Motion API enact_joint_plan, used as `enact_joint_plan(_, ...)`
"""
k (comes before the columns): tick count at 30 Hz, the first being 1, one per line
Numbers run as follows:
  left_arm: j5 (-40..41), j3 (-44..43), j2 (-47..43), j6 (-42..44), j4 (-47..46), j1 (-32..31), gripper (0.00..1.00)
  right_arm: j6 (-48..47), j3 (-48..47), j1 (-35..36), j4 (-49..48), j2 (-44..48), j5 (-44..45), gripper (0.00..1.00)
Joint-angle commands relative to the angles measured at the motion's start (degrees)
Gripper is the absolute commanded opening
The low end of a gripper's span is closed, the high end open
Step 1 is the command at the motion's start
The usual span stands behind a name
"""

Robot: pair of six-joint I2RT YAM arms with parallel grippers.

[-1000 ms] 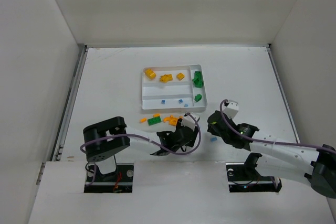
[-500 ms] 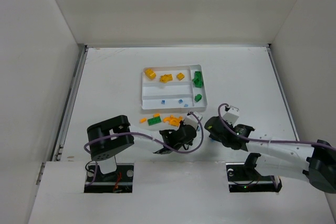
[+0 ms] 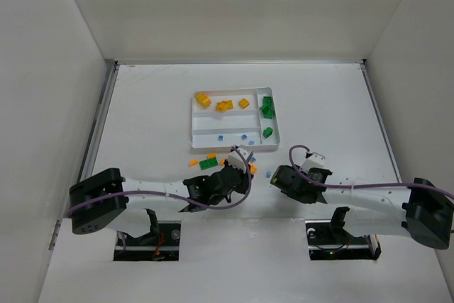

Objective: Sort the legos into containers by color

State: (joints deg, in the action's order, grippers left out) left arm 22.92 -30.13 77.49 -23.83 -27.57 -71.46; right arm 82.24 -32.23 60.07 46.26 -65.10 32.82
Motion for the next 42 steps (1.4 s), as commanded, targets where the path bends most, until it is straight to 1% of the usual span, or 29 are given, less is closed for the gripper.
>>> enact_joint_plan(1, 0.46, 3.66, -4.53, -0.69, -1.78, 0.23, 0.14, 3.72, -2.14, 0.0, 1.12, 0.41, -0.65, 0.49)
enact_joint_plan(4, 0.11, 5.25, -6.65, -0.77, -2.92, 0.14, 0.14, 4.16, -1.26, -2.11, -2.13, 0.85, -1.53, 0.47)
enact_joint_plan(8, 0.11, 5.43, -6.92, -0.77, -3.36, -0.39, 0.14, 5.91, 1.81, -4.13, -7.75, 0.94, -4.25, 0.42)
enact_joint_plan(12, -0.07, 6.13, -9.02, -0.77, -3.45, -1.27, 0.14, 8.73, 2.08, -5.19, -8.03, 0.59, -3.64, 0.41)
enact_joint_plan(16, -0.5, 7.89, -13.23, -0.77, -4.33, -1.18, 0.15, 9.17, 1.03, -6.24, -8.46, -2.22, -3.38, 0.4)
enact_joint_plan(20, -1.03, 9.3, -16.93, -1.04, -4.6, -0.74, 0.15, 10.58, 2.17, -6.33, -12.76, -6.78, -5.65, 0.38)
enact_joint_plan(23, -1.03, 9.91, -18.16, -1.04, -4.24, -0.13, 0.15, 10.31, 1.38, -6.24, -14.53, -10.47, -6.71, 0.3)
enact_joint_plan(28, -1.12, 10.35, -19.04, -1.21, -4.24, 0.67, 0.15, 8.3, -1.78, -5.63, -12.43, -13.29, -4.87, 0.25)
enact_joint_plan(30, -1.12, 10.53, -19.4, -1.39, -4.16, 1.1, 0.15, 7.42, -2.4, -5.1, -11.37, -13.47, -4.61, 0.26)
enact_joint_plan(32, -1.12, 10.79, -19.75, -1.56, -3.98, 1.89, 0.15, 6.63, -3.01, -3.87, -10.23, -13.39, -3.99, 0.34)
enact_joint_plan(34, -1.12, 10.97, -20.01, -2.0, -3.98, 2.6, 0.15, 4.96, -3.89, -3.34, -9.09, -13.56, -3.55, 0.45)
enact_joint_plan(35, -1.12, 11.06, -20.01, -2.09, -3.98, 2.86, 0.15, 3.99, -4.33, -2.99, -8.73, -13.91, -3.2, 0.48)
enact_joint_plan(40, -1.3, 11.23, -19.75, -2.27, -3.89, 3.83, 0.15, 1.0, -7.05, -1.32, -6.27, -16.72, -2.32, 0.48)
enact_joint_plan(42, -1.47, 11.32, -19.75, -2.36, -3.89, 3.92, 0.15, -0.75, -8.2, -0.8, -5.75, -18.65, -2.32, 0.46)
